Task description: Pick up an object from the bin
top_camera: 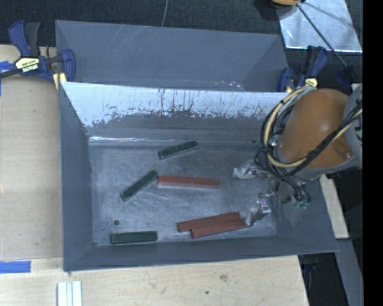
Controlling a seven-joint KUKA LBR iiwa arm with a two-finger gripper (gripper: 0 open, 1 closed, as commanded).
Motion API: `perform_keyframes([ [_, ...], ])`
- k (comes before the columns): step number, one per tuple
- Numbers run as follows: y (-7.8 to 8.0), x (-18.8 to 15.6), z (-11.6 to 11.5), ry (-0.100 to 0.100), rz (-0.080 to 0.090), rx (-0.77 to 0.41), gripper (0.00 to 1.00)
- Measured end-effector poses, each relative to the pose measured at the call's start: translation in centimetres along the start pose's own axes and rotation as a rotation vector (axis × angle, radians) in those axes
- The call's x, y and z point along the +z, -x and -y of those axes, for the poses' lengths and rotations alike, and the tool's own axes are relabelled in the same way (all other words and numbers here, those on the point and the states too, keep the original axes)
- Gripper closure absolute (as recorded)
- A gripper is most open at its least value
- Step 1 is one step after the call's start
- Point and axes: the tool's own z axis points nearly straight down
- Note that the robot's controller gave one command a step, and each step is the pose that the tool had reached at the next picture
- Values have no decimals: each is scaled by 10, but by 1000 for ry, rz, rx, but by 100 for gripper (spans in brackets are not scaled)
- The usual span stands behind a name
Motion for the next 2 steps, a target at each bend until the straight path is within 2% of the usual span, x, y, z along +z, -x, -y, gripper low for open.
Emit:
perform_keyframes([
  [1,-20,39,-29,-10,14,-83,100],
  [2,-20,39,-29,-10,14,-83,100],
])
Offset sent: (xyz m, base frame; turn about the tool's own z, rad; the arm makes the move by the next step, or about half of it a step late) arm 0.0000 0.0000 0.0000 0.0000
